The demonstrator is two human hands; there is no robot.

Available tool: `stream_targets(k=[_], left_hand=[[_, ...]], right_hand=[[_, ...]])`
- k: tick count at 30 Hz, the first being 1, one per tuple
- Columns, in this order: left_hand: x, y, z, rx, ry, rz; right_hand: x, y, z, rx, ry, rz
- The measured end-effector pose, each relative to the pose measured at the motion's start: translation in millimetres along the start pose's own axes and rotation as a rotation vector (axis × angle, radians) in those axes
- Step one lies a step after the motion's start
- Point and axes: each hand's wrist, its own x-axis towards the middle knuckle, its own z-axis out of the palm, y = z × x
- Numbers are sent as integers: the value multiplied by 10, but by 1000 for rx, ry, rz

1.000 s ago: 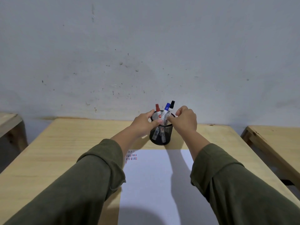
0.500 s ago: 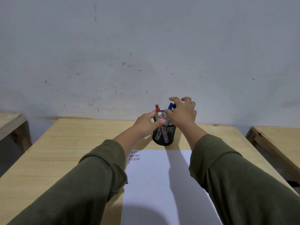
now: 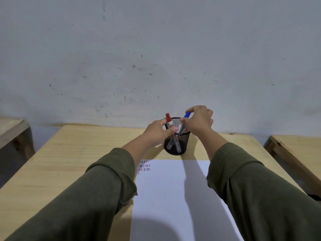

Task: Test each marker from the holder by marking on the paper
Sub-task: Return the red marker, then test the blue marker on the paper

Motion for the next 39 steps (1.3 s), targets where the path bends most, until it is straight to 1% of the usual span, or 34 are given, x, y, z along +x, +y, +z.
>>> stream_targets(k=[4,8,10,16,20,24,29,33,37,39], left_hand=[[-14,19,-1,-4,4,3],[-38,43,-8,1,21,-2],[-55,64,-19,24,35,-13],[-141,223,-149,54,162,11],[-231,412,-247,-2,261,78],[-367,569,-282,-73,319,131],[-612,676,-286,-63,330,164],[-866,685,-309,-128,329,138],[-1153,678,-328,-206,332,121],[-1294,654,-358,-199,298,113]], right_hand=[[-10,-49,-79,59,-33,70],[-47,-87,-160,203,-42,73],[-27,-112,-193,272,-27,42],[0,-263,-456,517,50,-37],[-60,-405,-631,628,56,-103],[-185,-544,-775,730,29,-121],[-429,-661,-902,804,12,-113],[-697,-678,-933,866,-42,-101],[-1039,-652,-857,833,-130,-133],[-1201,-646,-808,824,-158,-136]])
